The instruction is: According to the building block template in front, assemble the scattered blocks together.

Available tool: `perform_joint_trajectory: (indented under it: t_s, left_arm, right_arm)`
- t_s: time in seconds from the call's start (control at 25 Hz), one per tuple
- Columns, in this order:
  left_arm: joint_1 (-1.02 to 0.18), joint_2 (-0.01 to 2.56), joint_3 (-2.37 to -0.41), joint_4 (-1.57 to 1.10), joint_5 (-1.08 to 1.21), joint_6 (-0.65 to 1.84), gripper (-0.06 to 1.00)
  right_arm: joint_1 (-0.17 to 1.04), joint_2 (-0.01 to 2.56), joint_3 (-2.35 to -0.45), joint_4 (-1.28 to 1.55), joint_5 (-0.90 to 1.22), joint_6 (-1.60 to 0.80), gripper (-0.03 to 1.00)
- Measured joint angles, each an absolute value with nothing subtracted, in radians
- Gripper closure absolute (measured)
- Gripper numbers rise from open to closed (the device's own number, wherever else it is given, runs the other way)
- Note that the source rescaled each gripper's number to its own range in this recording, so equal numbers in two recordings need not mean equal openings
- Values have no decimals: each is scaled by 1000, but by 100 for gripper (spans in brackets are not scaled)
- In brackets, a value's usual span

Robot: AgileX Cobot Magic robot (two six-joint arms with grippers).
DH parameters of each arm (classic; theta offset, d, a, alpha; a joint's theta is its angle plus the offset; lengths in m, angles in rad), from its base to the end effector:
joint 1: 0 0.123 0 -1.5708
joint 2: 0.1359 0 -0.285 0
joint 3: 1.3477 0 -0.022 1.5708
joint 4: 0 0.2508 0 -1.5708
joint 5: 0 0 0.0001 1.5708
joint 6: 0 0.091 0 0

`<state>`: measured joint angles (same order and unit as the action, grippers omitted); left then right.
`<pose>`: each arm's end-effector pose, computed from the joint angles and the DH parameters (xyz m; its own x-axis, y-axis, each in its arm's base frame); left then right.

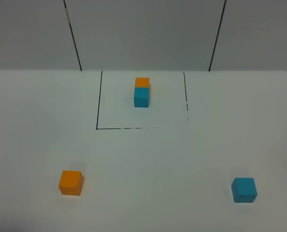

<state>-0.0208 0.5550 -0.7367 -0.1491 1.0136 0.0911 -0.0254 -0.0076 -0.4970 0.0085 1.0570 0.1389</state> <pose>0.0827 -0.0132 0.3315 -0.6725 0.0257 -0.7396 0.1217 0.9896 -0.0762 -0.0055 0.0008 0.2767 -0.4412 0.1538 -0.8841 0.0825 0.9880 0.1307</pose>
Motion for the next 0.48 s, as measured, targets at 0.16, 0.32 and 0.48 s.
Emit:
perform_joint_trajectory:
  t_s: [0.16, 0.32, 0.48]
  left_arm:
    - [-21, 752, -839, -149, 1011, 90, 26]
    - [-21, 931, -934, -149, 1011, 90, 26]
    - [-21, 1066, -999, -149, 1010, 86, 26]
  right_arm:
    - [-25, -8, -497, 8, 1057, 139, 25]
    - [-25, -8, -497, 8, 1057, 139, 25]
    - [-25, -8, -497, 8, 1057, 139, 25]
